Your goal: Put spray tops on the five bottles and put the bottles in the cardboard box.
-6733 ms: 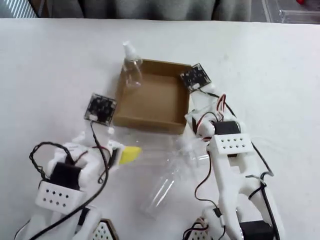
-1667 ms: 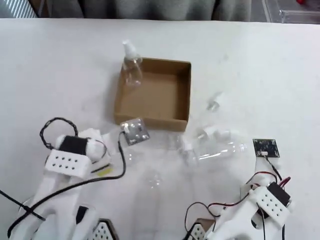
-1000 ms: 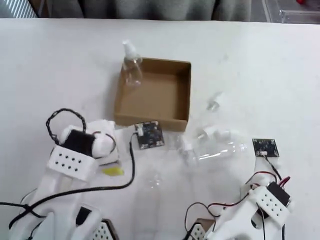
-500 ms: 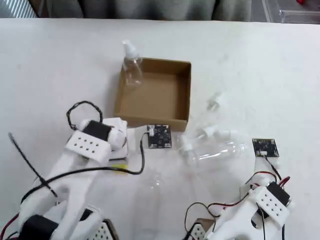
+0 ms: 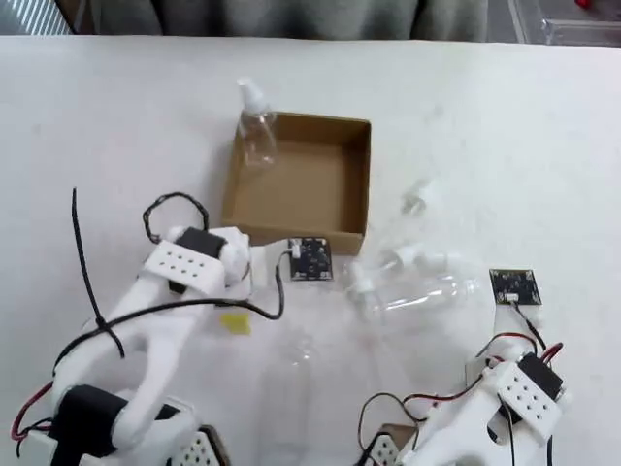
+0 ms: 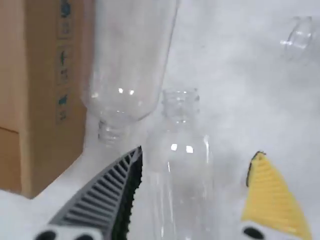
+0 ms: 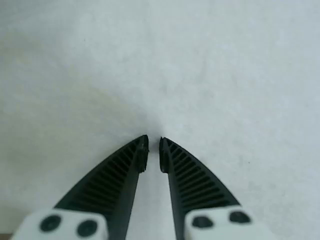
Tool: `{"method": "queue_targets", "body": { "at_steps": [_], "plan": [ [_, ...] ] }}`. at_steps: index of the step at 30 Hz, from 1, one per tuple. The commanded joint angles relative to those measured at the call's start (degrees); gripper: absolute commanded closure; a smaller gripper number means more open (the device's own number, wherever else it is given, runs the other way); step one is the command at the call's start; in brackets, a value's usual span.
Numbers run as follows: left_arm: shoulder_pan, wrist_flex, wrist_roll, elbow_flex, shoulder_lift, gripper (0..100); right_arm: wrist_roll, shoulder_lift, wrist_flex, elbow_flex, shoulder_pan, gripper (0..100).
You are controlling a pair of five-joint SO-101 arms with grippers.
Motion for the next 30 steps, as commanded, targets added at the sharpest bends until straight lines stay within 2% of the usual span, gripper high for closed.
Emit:
{"method": "queue_targets", "body": {
  "at_steps": [1,5,23,30],
  "plan": [
    [-2.2,-3.3,0.5,-1.8,0.0,68,0.7,-1.1,-0.8,-0.2,-0.7,97.1],
    [-2.0,-6.8,0.6,0.6,0.0,68,0.7,-1.1,-0.8,-0.2,-0.7,97.1],
    [-2.0,-8.9,2.1,0.2,2.7,68,0.7,-1.1,-0.8,-0.2,-0.7,97.1],
    [-3.2,-2.5,1.8,-9.5,12.6,68,0.7,-1.1,-0.8,-0.2,-0.7,97.1]
  ]
}}
